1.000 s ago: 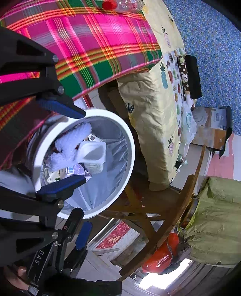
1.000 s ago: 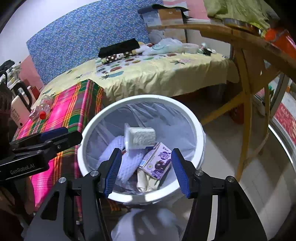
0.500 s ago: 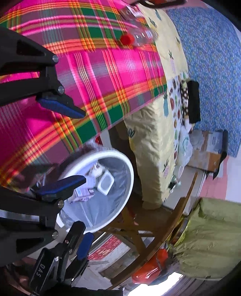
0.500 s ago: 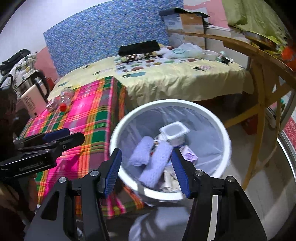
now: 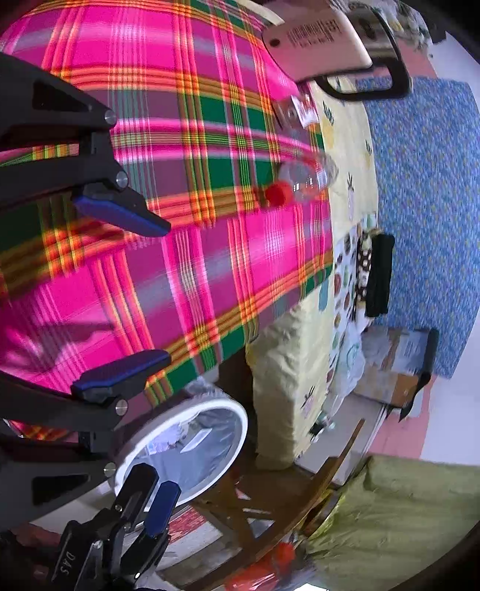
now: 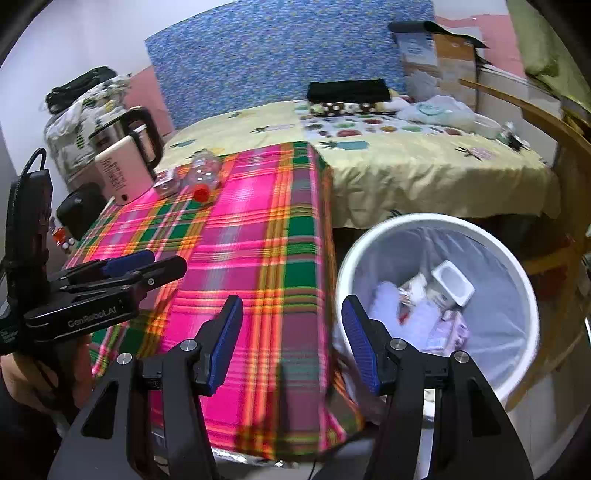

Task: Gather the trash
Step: 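Move both open tools back over the table, then grasp the red strawberry milk carton with the left tool while the right tool grasps the clear bottle, then carry the strawberry carton and clear bottle toward the white bin, then open the left tool over the bin while the right tool releases the bottle into it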

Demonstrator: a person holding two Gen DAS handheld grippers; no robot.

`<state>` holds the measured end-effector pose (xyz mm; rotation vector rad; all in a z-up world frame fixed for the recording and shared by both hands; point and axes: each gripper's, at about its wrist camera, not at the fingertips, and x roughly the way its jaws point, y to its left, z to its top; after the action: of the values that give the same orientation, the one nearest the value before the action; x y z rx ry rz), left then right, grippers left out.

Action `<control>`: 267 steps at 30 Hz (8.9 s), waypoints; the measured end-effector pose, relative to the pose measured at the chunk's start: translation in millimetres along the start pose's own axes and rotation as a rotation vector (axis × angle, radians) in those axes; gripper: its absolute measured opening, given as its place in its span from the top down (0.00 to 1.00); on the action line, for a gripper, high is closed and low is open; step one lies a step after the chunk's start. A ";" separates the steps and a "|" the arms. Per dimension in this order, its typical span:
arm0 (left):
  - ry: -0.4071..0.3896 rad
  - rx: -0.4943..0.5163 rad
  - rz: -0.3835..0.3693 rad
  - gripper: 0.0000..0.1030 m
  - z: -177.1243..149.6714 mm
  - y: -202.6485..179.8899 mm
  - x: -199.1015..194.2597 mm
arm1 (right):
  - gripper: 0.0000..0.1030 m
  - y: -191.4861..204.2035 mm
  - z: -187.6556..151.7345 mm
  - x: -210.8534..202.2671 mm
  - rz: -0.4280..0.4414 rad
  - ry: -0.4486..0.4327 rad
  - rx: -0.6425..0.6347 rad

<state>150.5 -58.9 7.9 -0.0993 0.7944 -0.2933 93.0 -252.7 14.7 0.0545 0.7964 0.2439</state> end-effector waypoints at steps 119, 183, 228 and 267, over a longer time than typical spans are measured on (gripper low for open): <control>0.053 -0.098 0.233 0.38 -40.6 83.6 -17.6 | 0.40 60.0 -9.8 51.9 0.180 0.135 -0.055; 0.055 -0.159 0.227 0.44 -32.6 105.5 7.0 | 0.39 80.7 38.5 96.0 0.150 0.132 -0.067; 0.046 0.147 -0.062 0.45 9.4 -78.1 32.7 | 0.39 -46.5 -3.5 -9.8 -0.069 -0.034 0.143; 0.151 0.250 -0.228 0.39 22.6 -165.5 104.9 | 0.39 -126.3 -30.7 -9.5 -0.195 0.038 0.297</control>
<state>199.5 -248.5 -15.8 0.0693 0.8908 -0.6192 89.5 -378.9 -17.8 0.2515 0.8653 -0.0592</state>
